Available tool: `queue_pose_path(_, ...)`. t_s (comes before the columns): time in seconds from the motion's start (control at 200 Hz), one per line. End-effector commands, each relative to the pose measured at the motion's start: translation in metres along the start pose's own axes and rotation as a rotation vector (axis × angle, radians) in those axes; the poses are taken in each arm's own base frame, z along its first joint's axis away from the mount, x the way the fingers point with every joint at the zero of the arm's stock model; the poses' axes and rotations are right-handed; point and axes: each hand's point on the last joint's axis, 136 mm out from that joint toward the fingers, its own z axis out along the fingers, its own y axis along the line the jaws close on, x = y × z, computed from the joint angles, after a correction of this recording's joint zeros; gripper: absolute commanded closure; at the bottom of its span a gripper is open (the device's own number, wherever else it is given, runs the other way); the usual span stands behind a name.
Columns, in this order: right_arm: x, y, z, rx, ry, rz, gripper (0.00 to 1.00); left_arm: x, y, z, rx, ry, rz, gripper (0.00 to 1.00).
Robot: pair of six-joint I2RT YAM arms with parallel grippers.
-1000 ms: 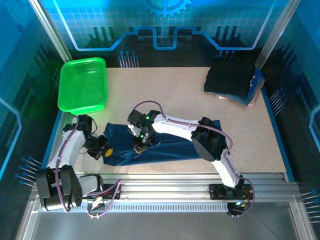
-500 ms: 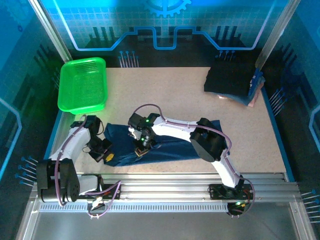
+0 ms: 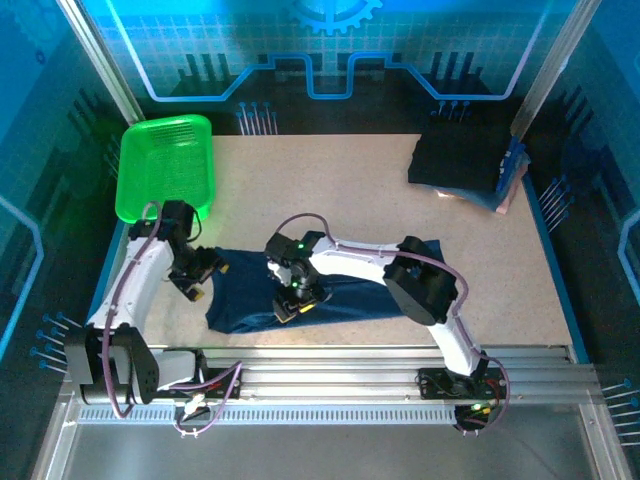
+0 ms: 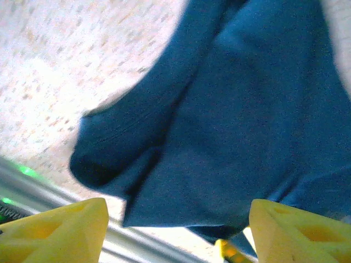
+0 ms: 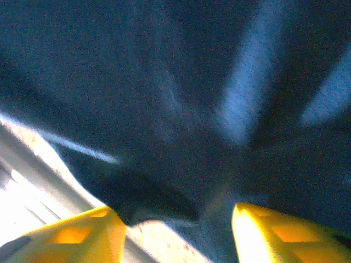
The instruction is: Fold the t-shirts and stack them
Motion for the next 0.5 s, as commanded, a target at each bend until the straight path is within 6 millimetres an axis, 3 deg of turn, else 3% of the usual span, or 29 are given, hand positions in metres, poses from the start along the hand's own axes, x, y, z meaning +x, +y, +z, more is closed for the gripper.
queue_pose_path(0.0, -0.005, -0.011, -0.055, 0.006, -0.116, 0.02, 0.39, -0.017, -0.031, -0.003, 0.067, -0.034, 0.026, 0.31)
queue_pose_path(0.1, -0.005, -0.035, -0.096, 0.025, -0.218, 0.064, 0.24, -0.014, -0.053, 0.009, 0.078, 0.001, 0.089, 0.31)
queue_pose_path(0.17, -0.002, -0.056, -0.121, 0.012, -0.284, 0.113, 0.12, -0.011, -0.058, 0.025, 0.049, 0.033, 0.105, 0.31)
queue_pose_path(0.2, 0.001, -0.071, -0.131, 0.026, -0.306, 0.144, 0.04, -0.01, -0.058, 0.033, 0.039, 0.045, 0.097, 0.31)
queue_pose_path(0.26, 0.011, -0.109, -0.146, 0.091, -0.331, 0.234, 0.0, -0.01, -0.062, 0.048, 0.05, 0.069, 0.073, 0.32)
queue_pose_path(0.38, 0.043, -0.181, -0.148, 0.13, -0.284, 0.489, 0.01, -0.013, -0.068, 0.066, 0.041, 0.078, 0.072, 0.34)
queue_pose_path(0.495, 0.066, -0.22, -0.149, 0.143, -0.324, 0.621, 0.01, -0.015, -0.079, 0.065, 0.04, 0.067, 0.103, 0.35)
